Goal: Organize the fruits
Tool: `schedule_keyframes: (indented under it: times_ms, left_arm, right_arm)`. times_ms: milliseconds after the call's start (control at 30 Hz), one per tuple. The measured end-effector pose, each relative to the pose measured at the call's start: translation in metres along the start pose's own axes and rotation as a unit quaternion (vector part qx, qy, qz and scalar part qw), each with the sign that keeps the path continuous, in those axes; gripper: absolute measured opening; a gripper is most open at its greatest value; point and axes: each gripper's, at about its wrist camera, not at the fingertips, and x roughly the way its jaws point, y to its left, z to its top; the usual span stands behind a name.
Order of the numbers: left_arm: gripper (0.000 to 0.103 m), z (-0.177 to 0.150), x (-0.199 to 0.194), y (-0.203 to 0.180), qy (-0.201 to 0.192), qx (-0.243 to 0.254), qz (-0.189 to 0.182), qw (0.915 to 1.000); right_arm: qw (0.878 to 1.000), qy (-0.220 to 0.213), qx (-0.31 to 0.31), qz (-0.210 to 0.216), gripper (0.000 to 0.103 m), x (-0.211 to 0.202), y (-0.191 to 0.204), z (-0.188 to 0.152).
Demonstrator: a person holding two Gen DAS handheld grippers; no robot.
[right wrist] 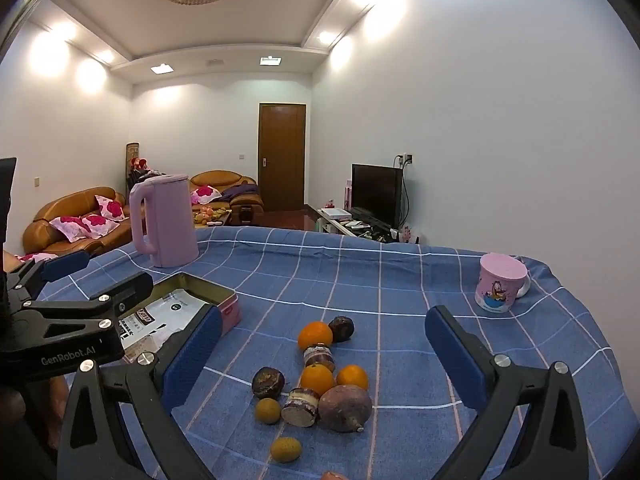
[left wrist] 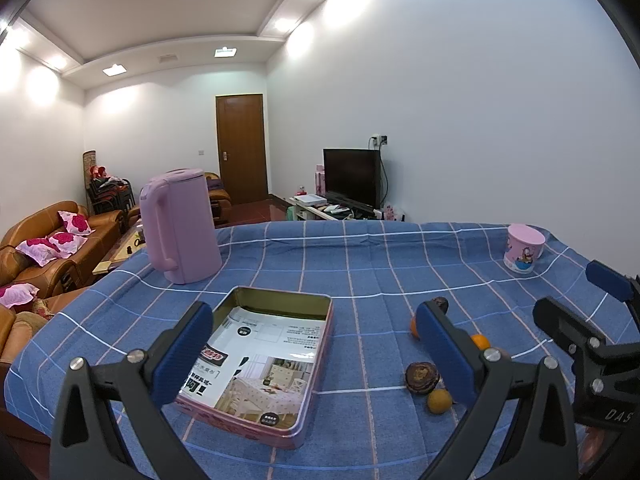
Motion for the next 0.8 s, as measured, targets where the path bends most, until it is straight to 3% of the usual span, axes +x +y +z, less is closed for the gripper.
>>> schedule_keyframes:
  times_ms: [800]
  left_arm:
    - [0.103, 0.0003, 0.0015, -0.001, 0.001, 0.002, 0.002, 1.0]
  right_arm:
    - [1.0, 0.005, 0.0, 0.003, 0.102, 0.0003, 0.0034, -0.0001]
